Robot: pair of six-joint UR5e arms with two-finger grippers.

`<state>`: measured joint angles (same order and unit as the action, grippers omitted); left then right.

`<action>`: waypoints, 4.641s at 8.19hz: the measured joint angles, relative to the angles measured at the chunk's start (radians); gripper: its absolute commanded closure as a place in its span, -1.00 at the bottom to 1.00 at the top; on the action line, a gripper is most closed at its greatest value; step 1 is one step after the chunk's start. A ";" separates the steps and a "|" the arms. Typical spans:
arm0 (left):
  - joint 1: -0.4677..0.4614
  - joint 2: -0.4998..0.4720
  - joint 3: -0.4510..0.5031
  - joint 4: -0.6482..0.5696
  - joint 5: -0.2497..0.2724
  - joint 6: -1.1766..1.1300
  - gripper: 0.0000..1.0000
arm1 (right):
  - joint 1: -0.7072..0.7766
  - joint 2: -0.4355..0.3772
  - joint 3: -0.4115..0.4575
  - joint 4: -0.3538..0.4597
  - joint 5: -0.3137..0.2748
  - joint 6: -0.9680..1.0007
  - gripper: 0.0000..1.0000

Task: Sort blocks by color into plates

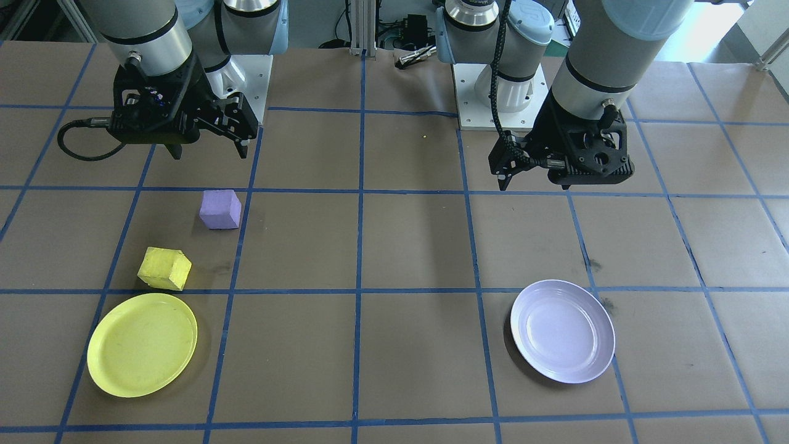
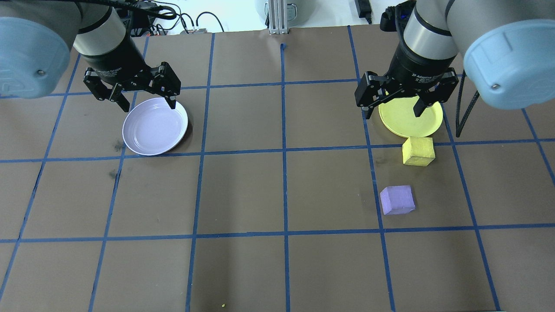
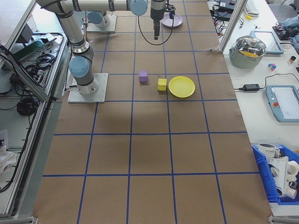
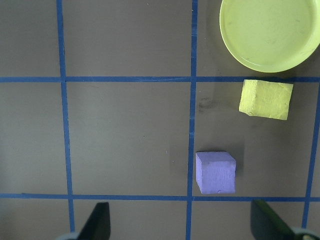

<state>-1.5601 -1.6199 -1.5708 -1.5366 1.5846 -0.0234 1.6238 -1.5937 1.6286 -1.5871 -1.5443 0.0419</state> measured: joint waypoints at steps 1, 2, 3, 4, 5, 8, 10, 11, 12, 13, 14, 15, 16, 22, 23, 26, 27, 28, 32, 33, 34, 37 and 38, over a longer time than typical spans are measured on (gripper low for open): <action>0.000 -0.001 0.000 0.001 0.000 0.000 -1.00 | -0.003 0.006 -0.001 0.000 -0.001 -0.001 -1.00; 0.000 -0.001 0.001 0.001 0.000 -0.001 -1.00 | -0.004 0.009 -0.003 0.000 0.000 0.000 -1.00; 0.000 -0.001 0.001 0.001 0.000 -0.001 -1.00 | -0.005 0.011 -0.003 0.000 0.000 -0.001 -1.00; 0.000 -0.001 0.003 0.001 0.000 -0.001 -1.00 | -0.005 0.013 -0.003 0.000 0.000 -0.001 -1.00; 0.000 0.001 0.005 0.000 0.000 -0.001 -1.00 | -0.006 0.013 -0.003 0.000 -0.001 -0.001 -1.00; 0.001 0.006 0.005 0.000 0.001 -0.001 -1.00 | -0.009 0.016 -0.003 -0.005 -0.001 -0.001 -1.00; 0.000 0.007 0.009 0.000 0.001 -0.001 -1.00 | -0.050 0.033 -0.005 -0.010 0.002 -0.003 -1.00; 0.000 0.006 0.010 0.000 0.000 -0.001 -1.00 | -0.096 0.057 -0.005 -0.027 0.005 -0.006 -1.00; 0.000 0.006 0.007 0.000 -0.001 -0.001 -1.00 | -0.142 0.098 -0.004 -0.077 0.004 -0.014 -1.00; 0.000 0.005 0.006 0.001 -0.001 -0.001 -1.00 | -0.176 0.157 -0.004 -0.139 0.001 -0.029 -1.00; 0.000 0.007 0.006 0.000 0.000 -0.001 -1.00 | -0.203 0.216 -0.002 -0.193 -0.024 -0.050 -1.00; 0.000 0.012 0.003 0.000 0.001 -0.001 -1.00 | -0.232 0.266 0.004 -0.223 -0.065 -0.075 -1.00; 0.000 0.016 0.001 0.000 0.001 -0.001 -1.00 | -0.258 0.294 0.029 -0.236 -0.090 -0.088 -1.00; 0.000 0.007 0.002 0.001 0.001 -0.001 -1.00 | -0.298 0.375 0.206 -0.394 -0.093 -0.082 -0.98; 0.000 0.006 0.001 0.001 0.001 -0.001 -1.00 | -0.298 0.381 0.206 -0.397 -0.093 -0.081 -0.78; 0.000 0.004 -0.001 0.001 0.001 -0.001 -1.00 | -0.298 0.388 0.211 -0.398 -0.086 -0.081 0.32; 0.000 0.004 -0.001 0.001 0.001 -0.001 -1.00 | -0.298 0.393 0.212 -0.396 -0.068 -0.081 0.58; 0.000 0.004 -0.001 0.001 0.000 -0.001 -1.00 | -0.299 0.395 0.212 -0.395 -0.049 -0.083 0.56; 0.000 0.005 -0.001 0.002 0.000 -0.001 -1.00 | -0.298 0.348 0.188 -0.384 -0.038 -0.086 0.53; 0.000 0.006 0.000 0.001 0.001 -0.001 -1.00 | -0.298 0.348 0.158 -0.382 -0.035 -0.091 0.53; 0.000 0.004 0.000 0.001 0.001 -0.001 -1.00 | -0.298 0.365 0.106 -0.372 -0.032 -0.098 0.36; 0.000 0.000 -0.001 0.013 0.001 -0.001 -1.00 | -0.290 0.488 -0.052 -0.355 -0.028 -0.107 0.06; 0.000 0.003 -0.001 0.013 0.001 -0.001 -1.00 | -0.285 0.530 -0.080 -0.370 -0.028 -0.106 -0.73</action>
<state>-1.5601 -1.6170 -1.5721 -1.5233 1.5860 -0.0246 1.3392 -1.0639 1.5484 -1.9575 -1.5724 -0.0646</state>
